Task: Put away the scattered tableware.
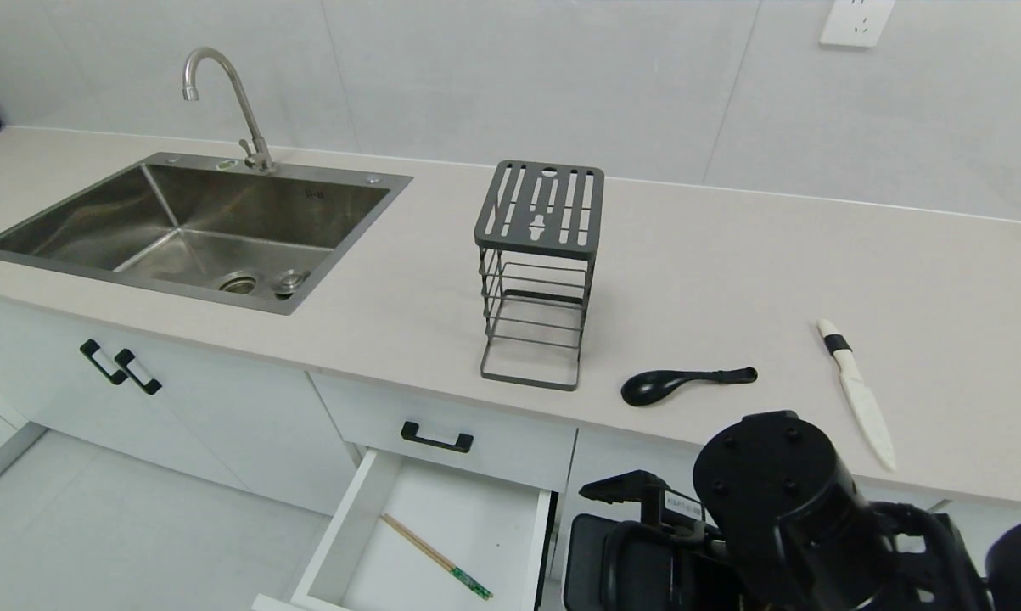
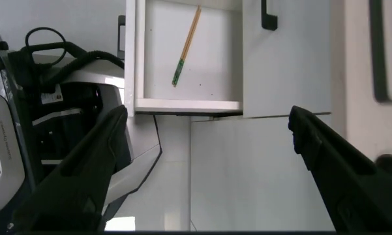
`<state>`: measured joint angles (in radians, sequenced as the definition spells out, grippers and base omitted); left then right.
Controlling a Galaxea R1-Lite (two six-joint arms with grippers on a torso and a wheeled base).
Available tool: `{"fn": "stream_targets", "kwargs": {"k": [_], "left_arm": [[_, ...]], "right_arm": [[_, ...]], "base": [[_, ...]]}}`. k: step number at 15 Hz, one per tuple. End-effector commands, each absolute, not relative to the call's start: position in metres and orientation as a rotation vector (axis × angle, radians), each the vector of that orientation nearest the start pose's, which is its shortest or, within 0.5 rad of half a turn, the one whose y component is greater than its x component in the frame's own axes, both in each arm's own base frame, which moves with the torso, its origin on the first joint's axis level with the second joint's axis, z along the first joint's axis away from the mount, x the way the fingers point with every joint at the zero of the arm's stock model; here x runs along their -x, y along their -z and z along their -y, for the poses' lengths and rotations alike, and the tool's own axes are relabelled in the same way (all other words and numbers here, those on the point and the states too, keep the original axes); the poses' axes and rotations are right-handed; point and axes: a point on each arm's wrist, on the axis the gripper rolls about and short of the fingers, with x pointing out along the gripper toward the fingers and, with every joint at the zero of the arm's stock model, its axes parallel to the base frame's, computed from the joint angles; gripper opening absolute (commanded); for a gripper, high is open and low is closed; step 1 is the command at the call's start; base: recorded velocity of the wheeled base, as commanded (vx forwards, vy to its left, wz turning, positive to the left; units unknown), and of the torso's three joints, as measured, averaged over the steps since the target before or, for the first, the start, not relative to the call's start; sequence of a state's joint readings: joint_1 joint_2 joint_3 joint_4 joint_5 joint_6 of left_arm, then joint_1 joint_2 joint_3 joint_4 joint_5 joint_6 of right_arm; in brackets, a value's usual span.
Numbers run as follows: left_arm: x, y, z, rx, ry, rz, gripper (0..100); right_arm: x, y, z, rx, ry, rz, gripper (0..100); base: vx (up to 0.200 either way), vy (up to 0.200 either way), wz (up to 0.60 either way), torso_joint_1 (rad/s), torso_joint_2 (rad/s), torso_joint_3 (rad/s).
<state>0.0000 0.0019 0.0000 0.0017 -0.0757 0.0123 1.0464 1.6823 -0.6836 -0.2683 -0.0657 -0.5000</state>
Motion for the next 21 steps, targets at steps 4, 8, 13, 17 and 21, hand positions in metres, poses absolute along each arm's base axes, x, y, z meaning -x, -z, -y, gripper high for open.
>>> {"fn": "stream_targets", "kwargs": {"k": [4,8,13,17,21], "left_arm": [[0.023,-0.075,0.002,-0.012,0.075,-0.004,100],[0.023,-0.075,0.002,-0.012,0.075,-0.004,100],[0.023,-0.075,0.002,-0.012,0.075,-0.004,100],[0.023,-0.075,0.002,-0.012,0.075,-0.004,100],[0.023,-0.076,0.002,-0.012,0.077,-0.003,100]], "right_arm": [[-0.137,-0.121,-0.23,0.847,-1.092,-0.418,100],[-0.156,-0.11,-0.223,0.822,-1.085,-0.488,100],[-0.206,-0.108,-0.233,0.855,-1.001,-0.465,100],[-0.208,-0.106,-0.209,0.851,-0.908,-0.518,100],[-0.225,-0.109,-0.196,0.806,-0.823,-0.544,100]], "base": [[0.0,0.0,0.0,0.303,-0.58,-0.276],[0.0,0.0,0.0,0.183,-0.36,-0.172],[0.0,0.0,0.0,0.0,0.0,0.0],[0.0,0.0,0.0,0.0,0.0,0.0],[0.0,0.0,0.0,0.0,0.0,0.0]]}}
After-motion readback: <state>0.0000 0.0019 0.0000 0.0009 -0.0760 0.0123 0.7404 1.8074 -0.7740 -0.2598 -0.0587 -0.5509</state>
